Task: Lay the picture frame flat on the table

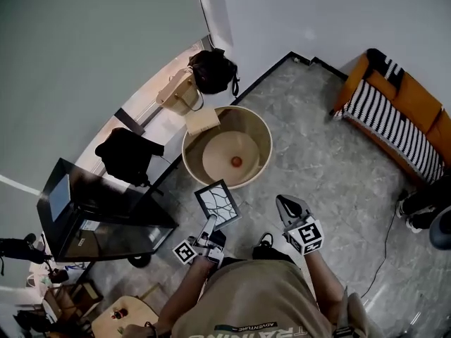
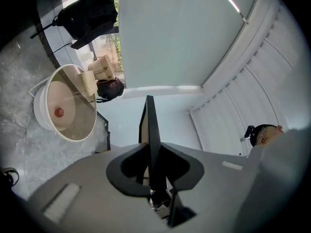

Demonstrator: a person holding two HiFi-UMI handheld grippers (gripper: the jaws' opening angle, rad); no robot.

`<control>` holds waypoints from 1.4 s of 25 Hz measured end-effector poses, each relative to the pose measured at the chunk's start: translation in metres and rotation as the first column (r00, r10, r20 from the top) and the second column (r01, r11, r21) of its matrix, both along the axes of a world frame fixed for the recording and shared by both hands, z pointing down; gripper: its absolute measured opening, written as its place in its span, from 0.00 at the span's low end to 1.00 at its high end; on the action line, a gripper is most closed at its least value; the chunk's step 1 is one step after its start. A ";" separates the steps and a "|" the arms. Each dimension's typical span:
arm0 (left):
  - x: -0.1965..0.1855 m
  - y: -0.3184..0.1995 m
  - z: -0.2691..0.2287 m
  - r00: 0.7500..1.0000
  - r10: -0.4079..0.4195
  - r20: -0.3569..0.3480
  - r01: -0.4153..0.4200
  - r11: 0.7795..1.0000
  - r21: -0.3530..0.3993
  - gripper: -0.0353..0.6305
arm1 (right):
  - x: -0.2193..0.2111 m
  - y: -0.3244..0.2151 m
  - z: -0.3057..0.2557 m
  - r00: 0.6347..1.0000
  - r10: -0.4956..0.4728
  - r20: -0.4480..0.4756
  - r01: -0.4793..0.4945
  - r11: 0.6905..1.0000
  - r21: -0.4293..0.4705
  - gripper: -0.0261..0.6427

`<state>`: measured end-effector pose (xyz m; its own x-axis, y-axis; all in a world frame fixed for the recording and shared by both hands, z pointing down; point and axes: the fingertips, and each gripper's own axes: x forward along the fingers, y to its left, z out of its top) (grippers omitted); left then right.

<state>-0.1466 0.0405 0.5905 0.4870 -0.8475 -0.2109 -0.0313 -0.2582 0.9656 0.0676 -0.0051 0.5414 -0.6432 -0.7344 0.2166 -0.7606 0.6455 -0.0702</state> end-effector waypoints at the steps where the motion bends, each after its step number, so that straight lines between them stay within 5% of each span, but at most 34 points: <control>1: 0.004 -0.010 -0.001 1.000 -0.008 -0.003 0.008 1.000 0.002 0.15 | 0.004 -0.011 0.001 1.000 -0.004 -0.001 0.004 1.000 -0.002 0.05; 21: 0.013 -0.164 0.046 0.998 0.034 -0.050 -0.039 0.992 -0.117 0.15 | -0.019 -0.145 0.022 0.999 -0.016 -0.029 0.014 0.997 -0.070 0.05; 35: 0.027 -0.277 0.102 0.978 0.201 -0.061 -0.209 0.960 -0.186 0.15 | -0.045 -0.254 0.040 0.996 0.076 -0.045 -0.080 0.993 -0.082 0.05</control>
<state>-0.1198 -0.2361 0.6924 0.6488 -0.7568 -0.0791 0.0436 -0.0668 0.9968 0.0227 -0.2586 0.5817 -0.5739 -0.7601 0.3049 -0.8118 0.5771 -0.0892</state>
